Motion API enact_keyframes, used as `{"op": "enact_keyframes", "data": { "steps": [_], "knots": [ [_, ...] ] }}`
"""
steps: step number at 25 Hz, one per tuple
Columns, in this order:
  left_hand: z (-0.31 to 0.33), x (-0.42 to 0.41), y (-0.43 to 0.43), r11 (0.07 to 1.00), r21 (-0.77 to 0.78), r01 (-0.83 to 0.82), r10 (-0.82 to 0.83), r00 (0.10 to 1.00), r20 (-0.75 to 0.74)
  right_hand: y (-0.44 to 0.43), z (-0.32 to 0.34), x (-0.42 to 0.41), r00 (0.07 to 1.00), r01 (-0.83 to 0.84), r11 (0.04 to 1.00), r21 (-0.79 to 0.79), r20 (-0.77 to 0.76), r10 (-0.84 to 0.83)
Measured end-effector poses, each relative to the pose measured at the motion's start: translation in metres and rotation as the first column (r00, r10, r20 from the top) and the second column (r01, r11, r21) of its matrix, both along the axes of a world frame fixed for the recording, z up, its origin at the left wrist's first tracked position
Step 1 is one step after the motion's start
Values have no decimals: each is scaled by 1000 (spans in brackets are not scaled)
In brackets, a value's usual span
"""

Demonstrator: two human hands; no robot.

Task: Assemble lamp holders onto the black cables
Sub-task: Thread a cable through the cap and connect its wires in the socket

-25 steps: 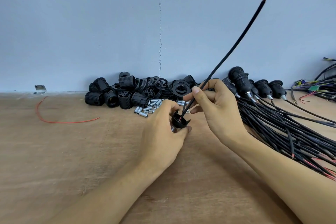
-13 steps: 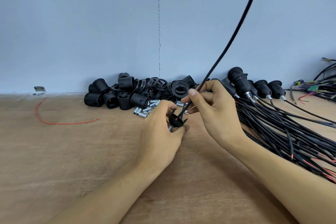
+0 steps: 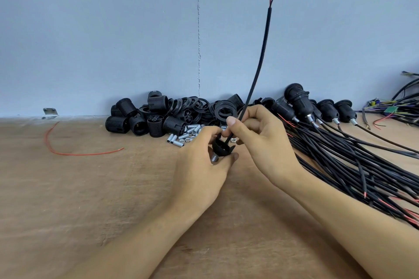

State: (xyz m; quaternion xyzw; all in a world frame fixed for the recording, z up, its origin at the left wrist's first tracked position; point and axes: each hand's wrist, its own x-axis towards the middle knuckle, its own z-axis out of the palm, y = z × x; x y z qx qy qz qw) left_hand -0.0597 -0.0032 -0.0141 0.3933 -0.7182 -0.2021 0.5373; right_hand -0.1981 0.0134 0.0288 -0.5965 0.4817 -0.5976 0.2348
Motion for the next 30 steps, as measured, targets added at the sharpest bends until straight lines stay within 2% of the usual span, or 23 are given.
{"op": "enact_keyframes", "data": {
  "steps": [6, 9, 14, 18, 21, 26, 30],
  "knots": [
    [1, -6, 2, 987, 28, 157, -159, 984, 80, -1, 2, 0, 992, -104, 988, 111, 80, 96],
    [5, -4, 1, 969, 117, 217, -208, 975, -83, 0, 3, 1, 984, -155, 981, 119, 106, 142],
    [11, -3, 3, 894, 208, 398, -325, 893, -311, -2, -1, 0, 970, -233, 952, 196, 116, 213],
    [10, -1, 0, 871, 258, 418, -306, 872, -382, -5, -8, -1, 989, -140, 978, 152, -25, 146],
    [10, 0, -5, 882, 289, 371, -227, 874, -430, -8, -16, -2, 988, -46, 985, 166, -138, 69],
    [14, 5, -11, 895, 301, 329, -129, 837, -532, -13, -18, -8, 939, 18, 984, 175, -341, 44],
    [16, 7, -16, 904, 310, 293, -53, 797, -601, -14, -19, -18, 908, 91, 988, 126, -417, -31]
  ]
}}
